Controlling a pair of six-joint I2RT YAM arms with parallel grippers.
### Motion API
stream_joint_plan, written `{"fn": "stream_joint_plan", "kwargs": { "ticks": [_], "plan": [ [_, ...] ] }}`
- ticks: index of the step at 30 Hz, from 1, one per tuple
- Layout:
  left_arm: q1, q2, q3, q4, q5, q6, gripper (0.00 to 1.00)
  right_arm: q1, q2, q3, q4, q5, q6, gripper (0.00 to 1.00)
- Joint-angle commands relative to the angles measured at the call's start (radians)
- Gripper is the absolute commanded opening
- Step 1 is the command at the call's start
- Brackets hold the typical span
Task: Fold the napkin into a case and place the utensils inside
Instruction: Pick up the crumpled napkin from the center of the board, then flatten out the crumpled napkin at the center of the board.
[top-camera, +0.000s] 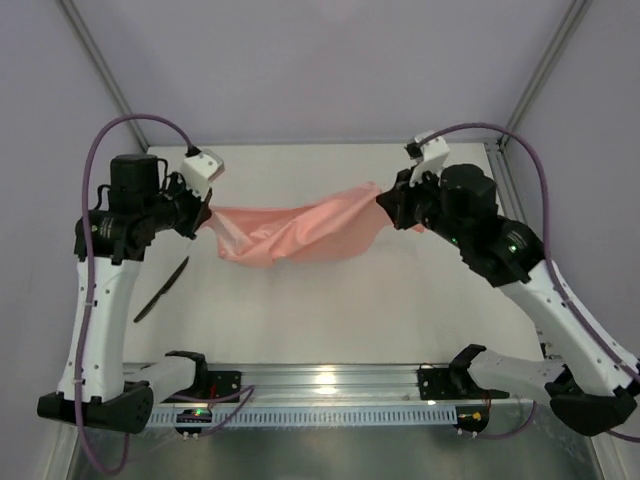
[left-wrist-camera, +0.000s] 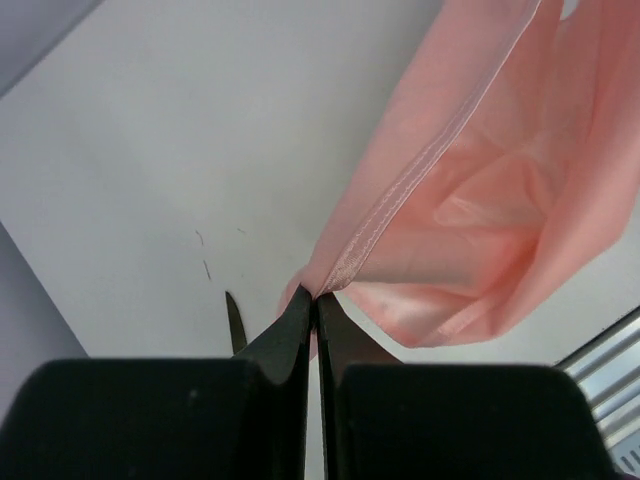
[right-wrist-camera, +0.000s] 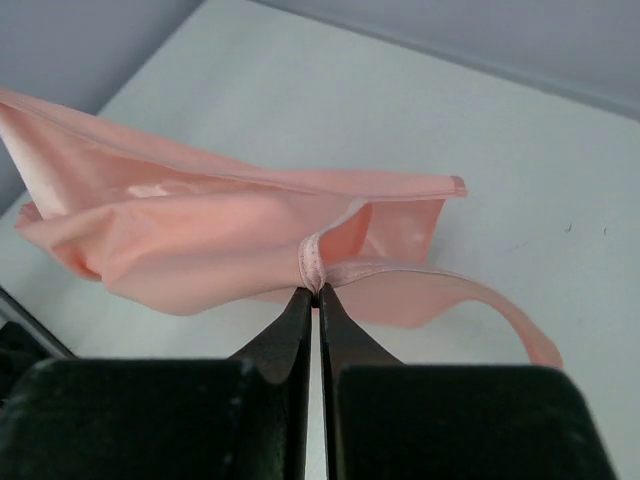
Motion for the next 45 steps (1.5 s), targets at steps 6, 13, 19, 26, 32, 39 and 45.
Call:
{"fn": "stream_joint_plan", "kwargs": {
  "ticks": [6, 13, 19, 26, 32, 39, 45],
  "plan": [
    [0.007, -0.031, 0.281, -0.256, 0.081, -0.077, 0.00, -0.002, -0.216, 0.080, -0.139, -0.144, 0.016, 0.04],
    [0.030, 0.150, 0.088, -0.059, 0.024, -0.182, 0.00, -0.187, 0.067, 0.057, -0.083, -0.288, 0.027, 0.04],
    [0.074, 0.423, 0.467, 0.023, -0.011, -0.300, 0.00, -0.301, 0.462, 0.550, -0.024, -0.263, 0.008, 0.04],
    [0.080, 0.415, 0.639, 0.030, -0.054, -0.256, 0.00, -0.301, 0.585, 0.792, 0.011, -0.176, -0.051, 0.04],
    [0.080, 0.227, 0.165, 0.151, 0.062, -0.231, 0.00, -0.301, 0.303, 0.135, 0.287, -0.153, -0.041, 0.04],
    [0.025, 0.230, -0.384, 0.268, 0.163, -0.163, 0.00, -0.301, 0.218, -0.402, 0.299, 0.006, 0.105, 0.32],
    [0.011, 0.307, -0.500, 0.239, 0.150, -0.020, 0.00, -0.301, 0.100, -0.546, 0.233, 0.203, 0.226, 0.59]
  ]
}}
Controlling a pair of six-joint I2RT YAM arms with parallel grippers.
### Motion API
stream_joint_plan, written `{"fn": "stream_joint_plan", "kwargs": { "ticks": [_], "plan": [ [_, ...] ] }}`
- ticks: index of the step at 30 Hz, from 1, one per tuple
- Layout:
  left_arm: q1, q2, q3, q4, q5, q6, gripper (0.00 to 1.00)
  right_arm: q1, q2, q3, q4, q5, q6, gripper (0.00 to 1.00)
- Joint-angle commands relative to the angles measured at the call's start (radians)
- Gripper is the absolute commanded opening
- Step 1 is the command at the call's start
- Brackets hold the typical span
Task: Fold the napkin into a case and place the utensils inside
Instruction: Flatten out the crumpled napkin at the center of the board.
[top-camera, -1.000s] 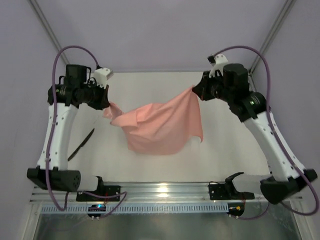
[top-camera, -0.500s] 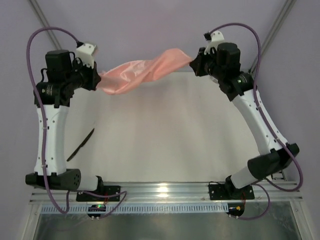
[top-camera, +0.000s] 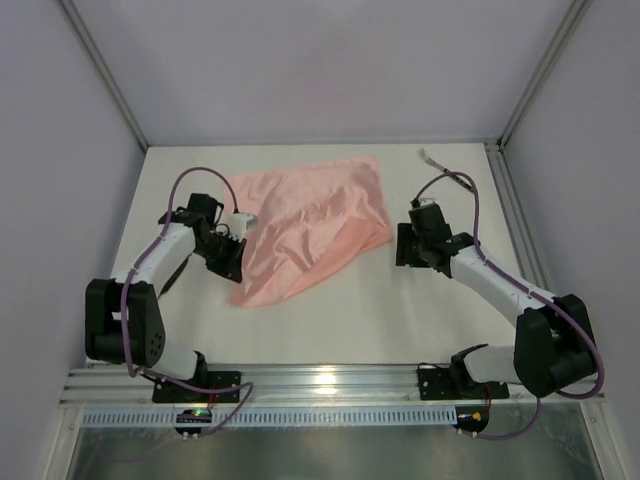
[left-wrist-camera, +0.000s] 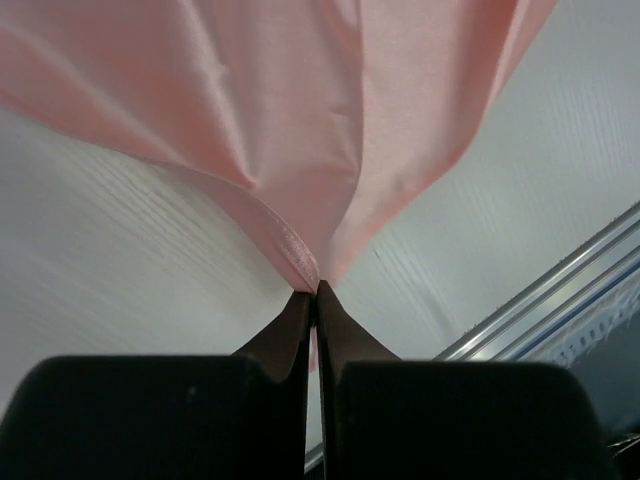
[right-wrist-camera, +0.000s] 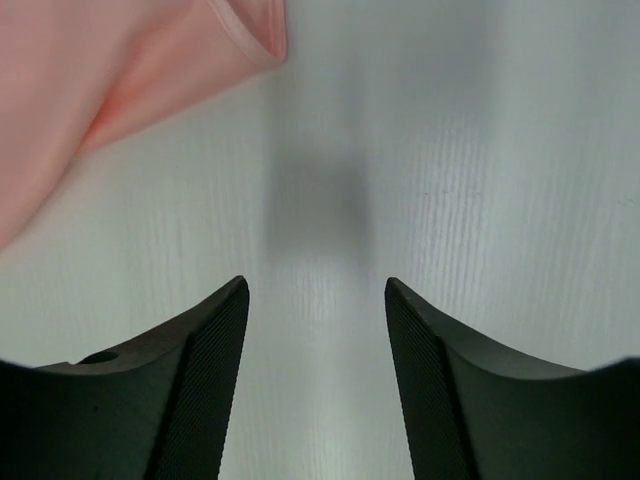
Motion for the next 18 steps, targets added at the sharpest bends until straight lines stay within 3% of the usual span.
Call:
{"fn": "stream_joint_plan", "kwargs": {
  "ticks": [1, 5, 10, 18],
  "plan": [
    [0.002, -0.026, -0.008, 0.026, 0.029, 0.106, 0.00, 0.001, -0.129, 0.024, 0.024, 0.145, 0.085, 0.63],
    [0.011, -0.039, -0.031, 0.034, 0.007, 0.105, 0.01, 0.013, -0.108, 0.106, 0.024, 0.100, 0.062, 0.66],
    [0.028, -0.069, -0.061, 0.071, -0.086, 0.088, 0.02, 0.093, 0.149, 0.321, -0.014, 0.096, -0.007, 0.70],
    [0.028, -0.041, -0.091, 0.048, -0.063, 0.119, 0.08, 0.134, 0.581, 0.738, -0.168, 0.022, -0.133, 0.74]
  ]
}}
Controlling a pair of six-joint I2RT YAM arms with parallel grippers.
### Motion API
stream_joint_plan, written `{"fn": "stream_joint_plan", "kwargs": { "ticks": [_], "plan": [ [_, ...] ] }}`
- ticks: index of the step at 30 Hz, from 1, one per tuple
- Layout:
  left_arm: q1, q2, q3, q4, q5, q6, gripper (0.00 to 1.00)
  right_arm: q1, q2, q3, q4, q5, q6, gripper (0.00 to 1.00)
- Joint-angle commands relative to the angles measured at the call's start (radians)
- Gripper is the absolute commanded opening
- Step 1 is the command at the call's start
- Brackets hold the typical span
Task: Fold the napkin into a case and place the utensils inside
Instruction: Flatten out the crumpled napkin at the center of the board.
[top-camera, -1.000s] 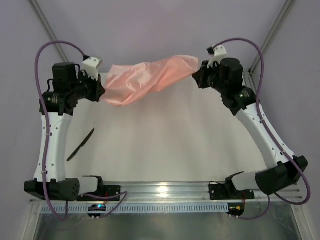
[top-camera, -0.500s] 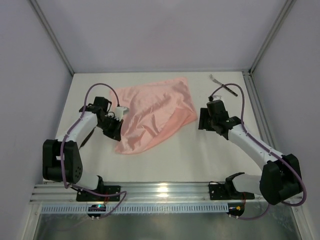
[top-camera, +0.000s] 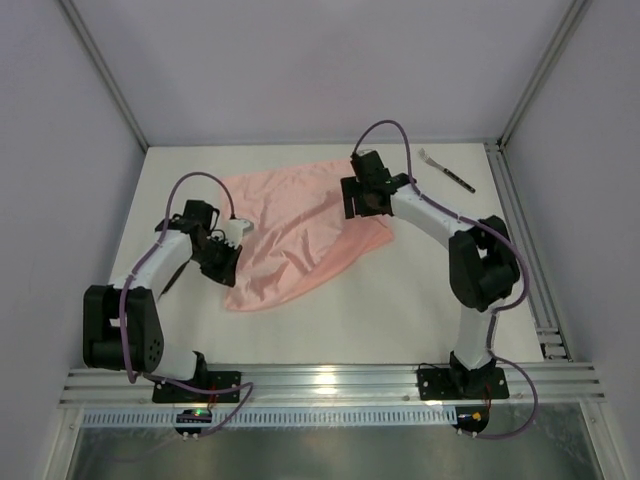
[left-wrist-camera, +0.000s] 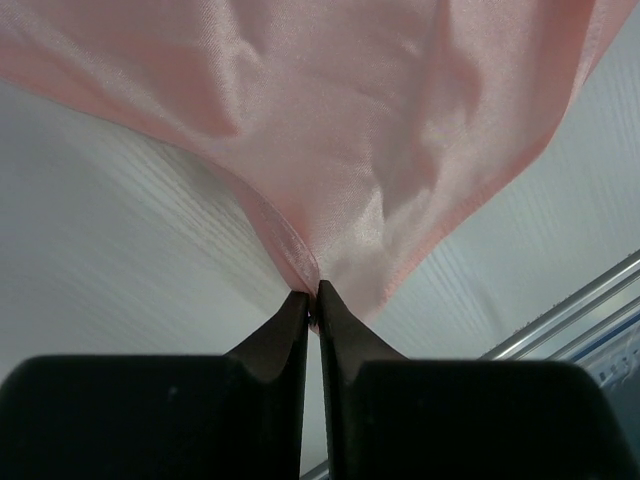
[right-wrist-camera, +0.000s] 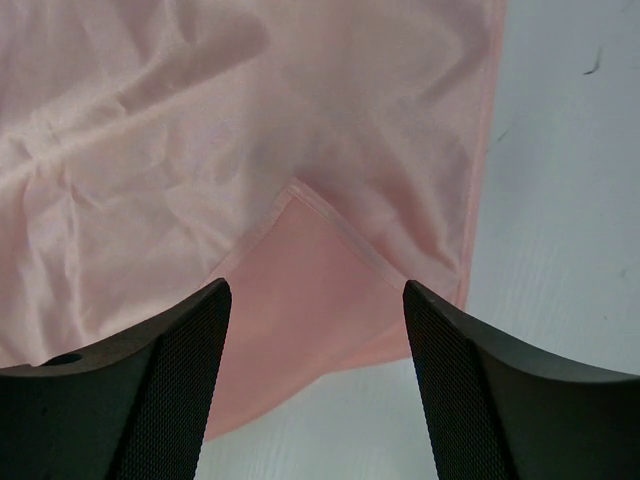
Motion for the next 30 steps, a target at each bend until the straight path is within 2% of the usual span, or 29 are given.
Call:
{"fn": "stream_joint_plan", "kwargs": {
  "ticks": [1, 9, 12, 16, 17, 19, 20, 22, 23, 24, 25, 28, 30],
  "plan": [
    [0.004, 0.001, -0.010, 0.011, -0.004, 0.025, 0.09, 0.005, 0.113, 0.125, -0.104, -0.056, -0.096, 0.74],
    [0.004, 0.029, -0.016, 0.018, -0.013, 0.029, 0.09, 0.004, 0.250, 0.223, -0.150, -0.110, -0.152, 0.73],
    [0.004, 0.035, -0.017, 0.021, -0.013, 0.028, 0.09, 0.002, 0.273, 0.234, -0.150, -0.125, -0.155, 0.68],
    [0.004, 0.034, -0.019, 0.021, -0.020, 0.029, 0.09, 0.002, 0.272, 0.222, -0.146, -0.119, -0.164, 0.52],
    [0.004, 0.034, -0.019, 0.020, -0.023, 0.031, 0.09, 0.001, 0.269, 0.215, -0.146, -0.116, -0.166, 0.44],
    [0.004, 0.032, -0.017, 0.020, -0.036, 0.037, 0.09, -0.002, 0.261, 0.209, -0.144, -0.110, -0.170, 0.36],
    [0.004, 0.030, -0.016, 0.020, -0.040, 0.037, 0.10, -0.004, 0.257, 0.203, -0.143, -0.108, -0.172, 0.27],
    [0.004, 0.027, -0.013, 0.020, -0.046, 0.041, 0.11, -0.007, 0.244, 0.192, -0.144, -0.104, -0.178, 0.15],
    [0.004, 0.027, -0.010, 0.017, -0.046, 0.041, 0.13, -0.008, 0.237, 0.186, -0.144, -0.102, -0.181, 0.06],
    [0.004, 0.026, -0.004, 0.012, -0.045, 0.044, 0.16, -0.010, 0.228, 0.176, -0.138, -0.104, -0.183, 0.04],
    [0.004, 0.024, 0.001, 0.002, -0.045, 0.046, 0.31, -0.010, 0.202, 0.163, -0.134, -0.110, -0.183, 0.04],
    [0.002, 0.004, 0.024, -0.031, -0.045, 0.060, 0.50, -0.013, 0.143, 0.085, -0.098, -0.131, -0.181, 0.04],
    [0.002, -0.032, 0.047, -0.051, -0.045, 0.080, 0.59, -0.013, 0.080, 0.025, -0.075, -0.157, -0.170, 0.04]
  ]
}}
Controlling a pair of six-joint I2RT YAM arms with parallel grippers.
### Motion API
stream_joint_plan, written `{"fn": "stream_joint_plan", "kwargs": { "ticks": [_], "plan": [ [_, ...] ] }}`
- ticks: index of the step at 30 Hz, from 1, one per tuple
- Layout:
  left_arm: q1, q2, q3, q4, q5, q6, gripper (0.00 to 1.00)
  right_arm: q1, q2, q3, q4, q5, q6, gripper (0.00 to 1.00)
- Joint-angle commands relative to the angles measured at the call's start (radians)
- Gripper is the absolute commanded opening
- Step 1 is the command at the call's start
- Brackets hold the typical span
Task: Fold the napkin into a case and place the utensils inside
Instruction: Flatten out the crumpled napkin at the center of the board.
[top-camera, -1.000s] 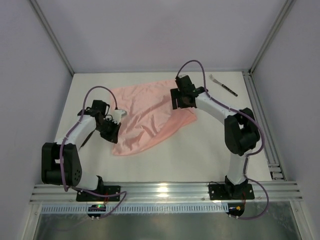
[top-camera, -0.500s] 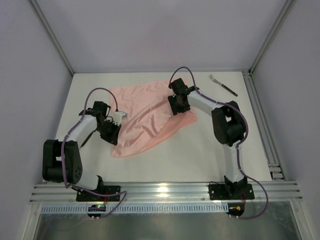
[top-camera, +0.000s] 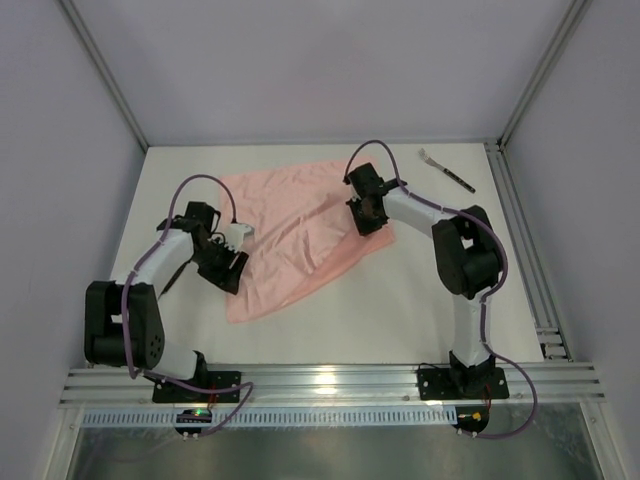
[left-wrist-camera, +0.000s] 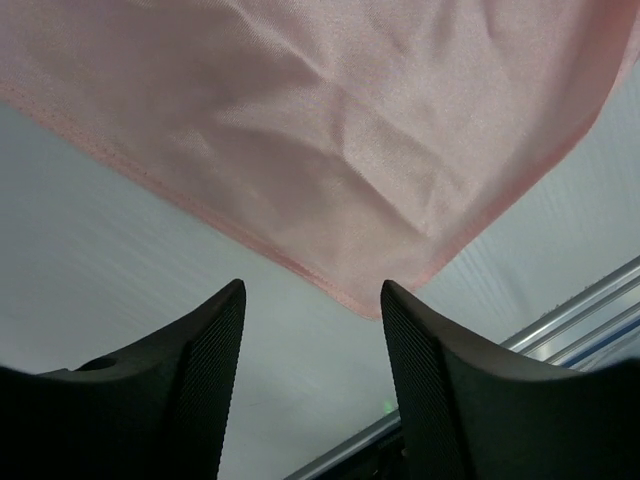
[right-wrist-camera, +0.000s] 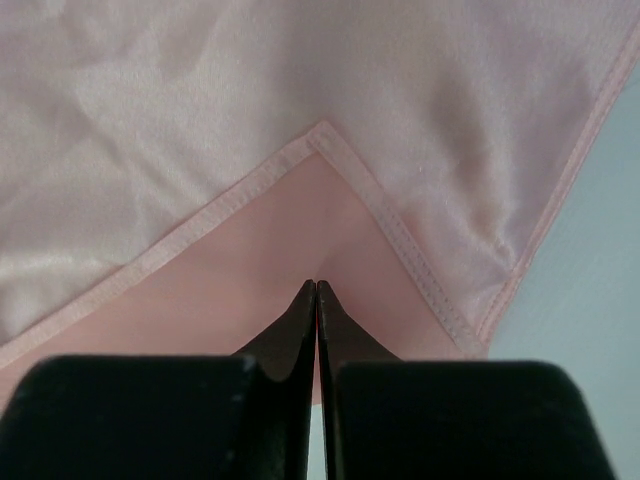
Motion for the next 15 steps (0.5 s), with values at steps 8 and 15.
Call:
{"fn": "stream_joint_plan", "kwargs": {
  "ticks": [8, 15],
  "plan": [
    [-0.166, -0.212, -0.069, -0.144, -0.167, 0.241, 0.64, -0.060, -0.167, 0.027, 0.027, -0.133, -0.014, 0.50],
    [-0.269, -0.195, -0.213, -0.077, -0.261, 0.278, 0.74, -0.080, 0.089, 0.236, -0.132, -0.191, -0.103, 0.62]
  ]
}}
